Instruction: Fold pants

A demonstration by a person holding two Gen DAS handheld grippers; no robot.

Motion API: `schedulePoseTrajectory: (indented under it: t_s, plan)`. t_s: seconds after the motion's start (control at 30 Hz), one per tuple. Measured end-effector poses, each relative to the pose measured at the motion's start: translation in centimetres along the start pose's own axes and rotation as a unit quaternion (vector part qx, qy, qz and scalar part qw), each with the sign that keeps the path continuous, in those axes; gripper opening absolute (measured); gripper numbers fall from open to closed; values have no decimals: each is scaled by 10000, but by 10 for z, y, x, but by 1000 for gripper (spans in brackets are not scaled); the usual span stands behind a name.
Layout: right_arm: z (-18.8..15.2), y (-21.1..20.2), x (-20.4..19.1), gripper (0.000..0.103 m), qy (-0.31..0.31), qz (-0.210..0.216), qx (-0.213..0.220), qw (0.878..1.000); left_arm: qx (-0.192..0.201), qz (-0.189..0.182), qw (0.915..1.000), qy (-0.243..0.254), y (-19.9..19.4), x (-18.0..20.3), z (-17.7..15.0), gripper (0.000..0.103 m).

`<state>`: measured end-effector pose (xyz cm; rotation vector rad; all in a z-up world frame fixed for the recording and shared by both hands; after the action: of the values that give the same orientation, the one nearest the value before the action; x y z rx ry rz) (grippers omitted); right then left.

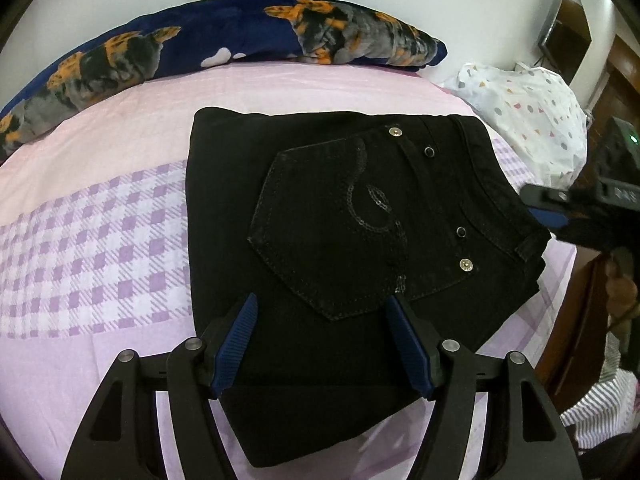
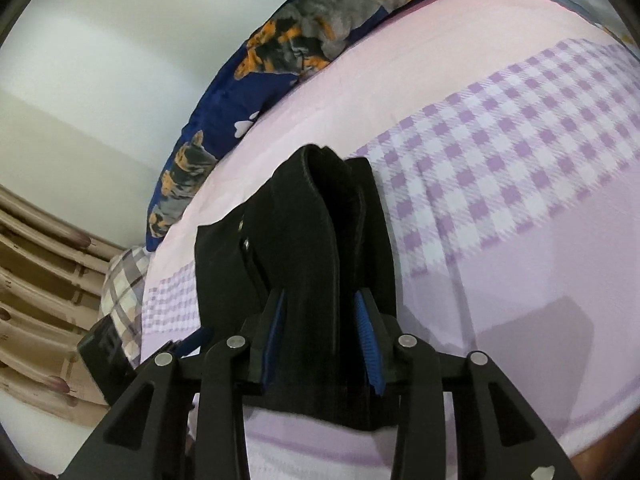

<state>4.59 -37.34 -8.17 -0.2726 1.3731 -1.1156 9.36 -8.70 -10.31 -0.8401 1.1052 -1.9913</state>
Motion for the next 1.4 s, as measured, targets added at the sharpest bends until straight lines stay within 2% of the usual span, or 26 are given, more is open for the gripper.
schedulePoseTrajectory:
  t_s: [0.2, 0.43, 0.57, 0.87, 1.07, 1.17, 1.4]
  plan:
    - [-19, 2, -8, 33, -12, -56, 20, 10000, -44, 202, 9998, 42, -1, 4, -3, 68]
    - [-19, 3, -16, 18, -232, -282, 91, 9993, -80, 381, 9992, 2, -4, 5, -4, 68]
    - [-22, 0, -23, 12, -350, -566, 184, 9976, -84, 448, 9990, -4, -6, 7, -4, 68]
    - [-33, -12, -39, 9, -483, -968, 388, 9934, -76, 464, 9989, 4, -15, 7, -10, 68]
    - [-45, -8, -27, 9, -367, -1190, 224, 9920, -331, 190, 9992, 124, -16, 8, -21, 68]
    - [-47, 0, -9, 9, -119, -1076, 166, 9940, -357, 170, 9992, 103, -14, 8, -23, 68]
    - [-44, 2, -7, 11, -46, -996, 114, 9949, -341, 131, 9993, 47, -12, 7, -24, 68]
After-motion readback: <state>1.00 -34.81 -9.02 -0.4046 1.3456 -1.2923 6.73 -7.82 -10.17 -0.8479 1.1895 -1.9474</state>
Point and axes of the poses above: each gripper's, at about its wrist camera, not at the fingertips, and y roughly the way its jaws point, x to its right, z to its top, the point moved 1 cm from there along y, roughly the way its jaws point, and after that the axes turned 9 degrees about -x, right-handed, at the moved point
